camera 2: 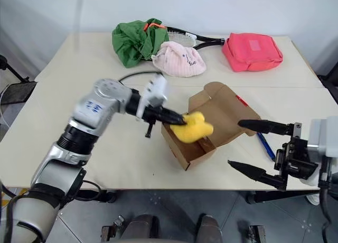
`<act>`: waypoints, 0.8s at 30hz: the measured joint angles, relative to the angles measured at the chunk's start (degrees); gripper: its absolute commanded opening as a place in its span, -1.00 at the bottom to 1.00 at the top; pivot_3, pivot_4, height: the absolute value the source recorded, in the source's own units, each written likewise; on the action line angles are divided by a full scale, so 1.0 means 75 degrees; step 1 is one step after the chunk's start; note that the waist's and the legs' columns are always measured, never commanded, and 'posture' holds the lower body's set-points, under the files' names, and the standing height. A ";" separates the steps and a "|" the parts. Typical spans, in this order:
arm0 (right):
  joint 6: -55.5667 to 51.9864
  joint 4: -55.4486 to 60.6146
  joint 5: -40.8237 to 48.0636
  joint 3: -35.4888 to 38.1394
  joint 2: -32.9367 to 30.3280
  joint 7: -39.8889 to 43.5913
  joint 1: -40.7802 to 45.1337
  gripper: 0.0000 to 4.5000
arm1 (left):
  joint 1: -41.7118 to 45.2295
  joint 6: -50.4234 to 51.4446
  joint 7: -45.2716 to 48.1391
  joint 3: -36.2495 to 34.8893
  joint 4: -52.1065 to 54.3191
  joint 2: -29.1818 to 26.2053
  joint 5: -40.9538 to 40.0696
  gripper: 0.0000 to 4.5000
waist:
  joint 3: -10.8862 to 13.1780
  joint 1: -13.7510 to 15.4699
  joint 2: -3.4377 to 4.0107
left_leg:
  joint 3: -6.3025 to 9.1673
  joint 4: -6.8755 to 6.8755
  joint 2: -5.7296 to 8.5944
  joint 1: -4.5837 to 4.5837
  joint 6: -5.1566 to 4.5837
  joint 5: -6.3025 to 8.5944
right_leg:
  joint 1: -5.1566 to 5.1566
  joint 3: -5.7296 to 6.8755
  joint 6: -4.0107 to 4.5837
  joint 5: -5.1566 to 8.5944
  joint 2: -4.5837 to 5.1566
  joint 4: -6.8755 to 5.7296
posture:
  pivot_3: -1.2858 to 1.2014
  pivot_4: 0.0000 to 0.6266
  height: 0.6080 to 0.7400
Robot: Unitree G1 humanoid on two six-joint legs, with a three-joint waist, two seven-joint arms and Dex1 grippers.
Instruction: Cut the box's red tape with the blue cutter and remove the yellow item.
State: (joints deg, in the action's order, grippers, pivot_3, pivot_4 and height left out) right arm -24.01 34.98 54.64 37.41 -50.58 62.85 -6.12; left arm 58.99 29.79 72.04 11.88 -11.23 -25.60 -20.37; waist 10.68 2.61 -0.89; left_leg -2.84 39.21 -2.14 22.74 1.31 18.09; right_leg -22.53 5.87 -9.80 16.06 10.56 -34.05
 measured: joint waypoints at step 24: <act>0.2106 -0.1903 -0.1768 -0.3780 0.1639 0.1572 0.1963 1.00 | -0.8191 -0.1781 -0.3075 -0.6181 0.1857 -0.1508 -0.0683 -0.10 | -0.0010 -0.0098 -0.0030 | -0.0007 -0.0015 -0.0010 -0.0053 0.0012 0.0026 | 0.0021 0.0005 0.0003 -0.0002 0.0000 -0.0007 | 0.03 -0.52 1.00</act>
State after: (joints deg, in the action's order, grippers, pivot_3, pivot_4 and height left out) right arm -8.22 20.71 41.38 9.07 -38.29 74.64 8.60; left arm -2.44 16.44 48.97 -34.48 2.69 -36.91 -25.50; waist 10.61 1.87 -1.12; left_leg -2.89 39.10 -2.22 22.34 1.40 18.28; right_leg -22.37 5.91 -9.78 16.05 10.56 -34.11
